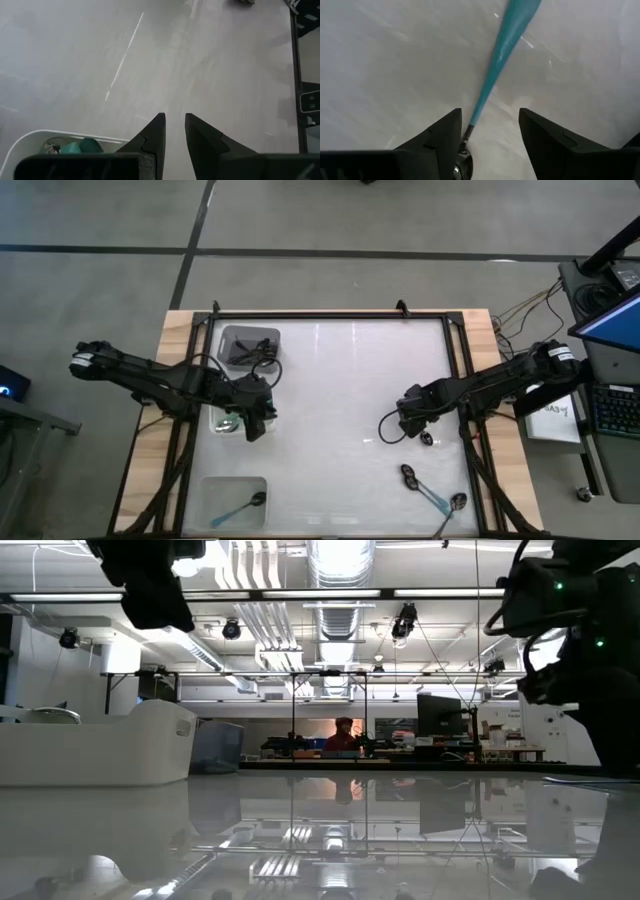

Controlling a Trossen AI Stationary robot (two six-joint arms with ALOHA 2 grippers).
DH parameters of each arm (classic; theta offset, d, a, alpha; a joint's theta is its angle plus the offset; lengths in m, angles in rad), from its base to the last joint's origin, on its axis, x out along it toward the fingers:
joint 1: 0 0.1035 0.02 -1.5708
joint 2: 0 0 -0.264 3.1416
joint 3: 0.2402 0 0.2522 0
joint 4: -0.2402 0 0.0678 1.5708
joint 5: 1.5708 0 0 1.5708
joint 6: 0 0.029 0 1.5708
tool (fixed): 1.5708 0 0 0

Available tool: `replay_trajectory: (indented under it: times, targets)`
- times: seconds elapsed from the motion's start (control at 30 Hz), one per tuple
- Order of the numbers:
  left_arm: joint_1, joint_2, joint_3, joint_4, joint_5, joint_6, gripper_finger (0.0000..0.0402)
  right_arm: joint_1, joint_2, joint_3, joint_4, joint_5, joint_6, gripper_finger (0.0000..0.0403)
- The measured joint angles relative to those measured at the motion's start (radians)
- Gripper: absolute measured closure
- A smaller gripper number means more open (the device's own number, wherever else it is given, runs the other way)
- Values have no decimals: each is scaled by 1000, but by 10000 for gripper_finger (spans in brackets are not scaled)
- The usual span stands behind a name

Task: Sort silverware by color (type)
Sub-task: Put the blue spoon into the gray bin

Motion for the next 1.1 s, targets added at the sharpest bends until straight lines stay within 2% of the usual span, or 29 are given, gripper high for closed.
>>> replay_trajectory:
  times: [0.2, 0.3, 0.53, 0.7, 0.93, 1.1]
  targets:
    - [0, 0, 0, 0, -23, 0, 345, 1, 0, -36, 52, -43, -5, 215]
    - [0, 0, 0, 1, -24, 0, 345, 2, -1, -62, 118, -48, -9, 231]
    - [0, 0, 0, 2, -30, 0, 345, 2, -2, -79, 127, -45, -11, 318]
    - [0, 0, 0, 4, -85, 12, 345, 2, -1, -79, 136, -49, -45, 385]
    - [0, 0, -1, 67, -88, 18, 345, 2, -5, -46, 124, -51, -99, 392]
    - [0, 11, -26, 225, -104, 18, 345, 2, -23, 51, 161, 6, -189, 393]
